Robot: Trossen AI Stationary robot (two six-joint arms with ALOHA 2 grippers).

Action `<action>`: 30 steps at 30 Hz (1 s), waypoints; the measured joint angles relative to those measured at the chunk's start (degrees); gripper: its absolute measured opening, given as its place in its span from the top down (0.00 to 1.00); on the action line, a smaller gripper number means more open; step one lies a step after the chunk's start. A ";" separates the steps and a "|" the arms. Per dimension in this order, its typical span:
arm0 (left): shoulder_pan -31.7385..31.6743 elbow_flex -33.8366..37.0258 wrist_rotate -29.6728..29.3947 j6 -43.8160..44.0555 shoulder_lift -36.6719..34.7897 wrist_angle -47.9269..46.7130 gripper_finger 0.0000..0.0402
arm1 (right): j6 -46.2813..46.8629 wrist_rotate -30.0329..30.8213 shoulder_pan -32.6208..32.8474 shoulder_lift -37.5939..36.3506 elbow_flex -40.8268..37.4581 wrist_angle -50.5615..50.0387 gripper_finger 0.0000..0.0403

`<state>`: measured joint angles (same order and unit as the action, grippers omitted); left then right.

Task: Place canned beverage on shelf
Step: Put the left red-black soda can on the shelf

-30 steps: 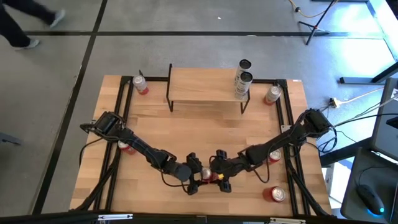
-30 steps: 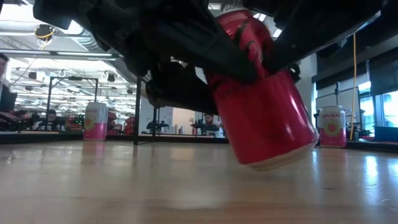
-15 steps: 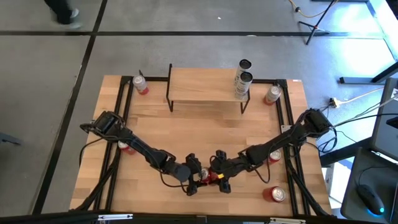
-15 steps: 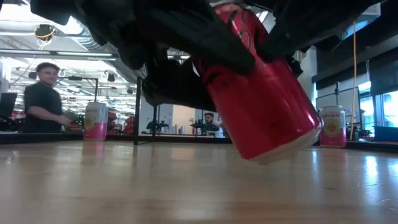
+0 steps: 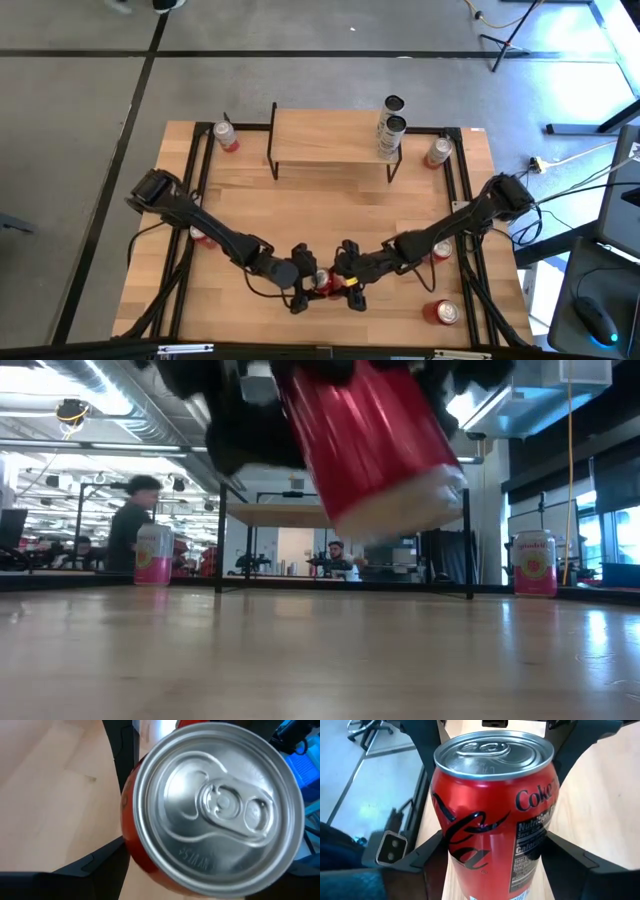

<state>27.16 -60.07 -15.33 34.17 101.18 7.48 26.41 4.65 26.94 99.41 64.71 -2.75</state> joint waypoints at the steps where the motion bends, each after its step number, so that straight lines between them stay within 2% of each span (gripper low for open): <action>1: 0.02 0.00 -0.04 -0.02 -1.09 -1.01 0.25 | -0.27 0.30 0.00 -0.56 0.44 -0.34 0.39; 8: 0.39 -0.11 -1.08 -1.67 -6.69 -4.28 0.25 | -2.74 3.74 -0.27 -2.28 4.20 -2.40 0.40; 19: 1.16 -0.07 -3.59 -2.66 -12.90 -5.62 0.25 | -3.41 4.97 -0.71 -3.19 6.03 -0.26 0.39; 26: 1.20 -0.07 -4.14 -3.21 -13.22 -5.63 0.25 | -3.50 5.29 -1.07 -2.99 5.79 2.49 0.39; 30: 1.22 -0.03 -4.62 -3.01 -13.50 -5.73 0.30 | -3.47 5.13 -1.38 -2.97 5.79 2.76 0.38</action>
<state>28.38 -60.10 -19.96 31.16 87.69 1.75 22.94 9.78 25.56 96.44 70.50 0.01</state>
